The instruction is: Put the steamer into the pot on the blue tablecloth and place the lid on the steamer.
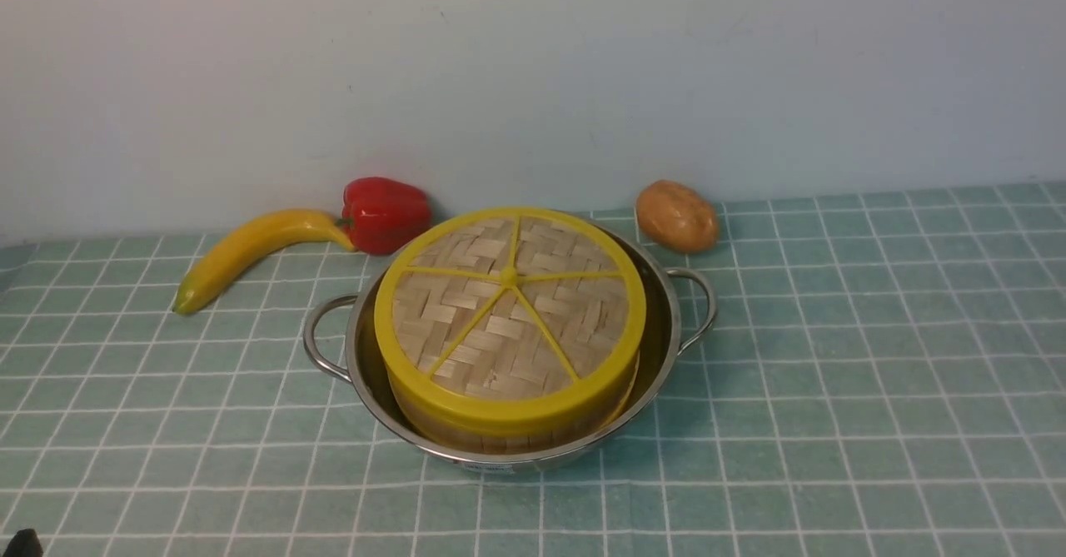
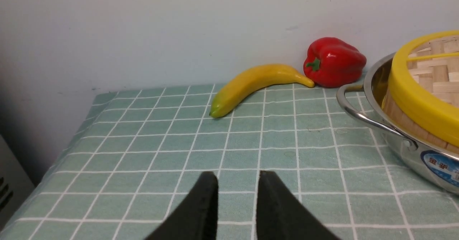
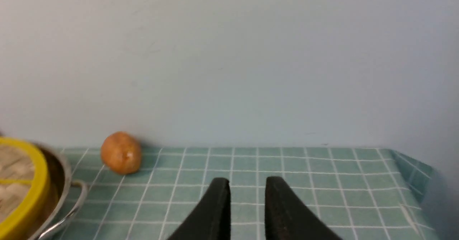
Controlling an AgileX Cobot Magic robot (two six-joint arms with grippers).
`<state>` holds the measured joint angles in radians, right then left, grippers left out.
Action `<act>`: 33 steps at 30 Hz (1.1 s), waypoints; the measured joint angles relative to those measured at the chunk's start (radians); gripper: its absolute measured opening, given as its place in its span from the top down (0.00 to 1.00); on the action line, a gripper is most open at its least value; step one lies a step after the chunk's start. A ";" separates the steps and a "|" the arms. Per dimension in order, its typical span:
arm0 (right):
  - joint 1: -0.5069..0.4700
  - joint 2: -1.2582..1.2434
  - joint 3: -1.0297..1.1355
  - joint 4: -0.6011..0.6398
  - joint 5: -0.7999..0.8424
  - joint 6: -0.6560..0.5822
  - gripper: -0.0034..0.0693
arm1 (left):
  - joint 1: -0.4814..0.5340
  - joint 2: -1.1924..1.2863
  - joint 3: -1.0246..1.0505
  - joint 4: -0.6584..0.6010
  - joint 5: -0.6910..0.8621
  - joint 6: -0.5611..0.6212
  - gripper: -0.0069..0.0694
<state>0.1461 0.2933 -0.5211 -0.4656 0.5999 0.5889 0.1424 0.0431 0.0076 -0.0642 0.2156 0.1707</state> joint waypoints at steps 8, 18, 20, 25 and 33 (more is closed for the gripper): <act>-0.218 -0.285 0.241 0.126 -0.079 0.007 0.70 | 0.000 0.001 0.000 0.000 0.001 0.001 0.68; -0.238 -0.285 0.388 0.214 -0.285 0.007 0.66 | 0.000 0.001 0.000 0.000 0.002 0.002 0.66; -0.238 -0.272 0.421 0.234 -0.287 0.007 0.65 | 0.000 0.001 0.000 -0.001 0.002 0.002 0.65; -0.238 -0.256 0.502 0.273 -0.292 0.000 0.63 | 0.000 0.001 0.000 -0.001 0.002 0.002 0.63; -0.238 -0.251 0.529 0.294 -0.286 -0.041 0.62 | 0.000 0.001 0.000 -0.001 0.003 0.002 0.61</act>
<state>-0.0923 0.0423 0.0078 -0.1717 0.3142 0.5479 0.1424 0.0439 0.0076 -0.0652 0.2185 0.1726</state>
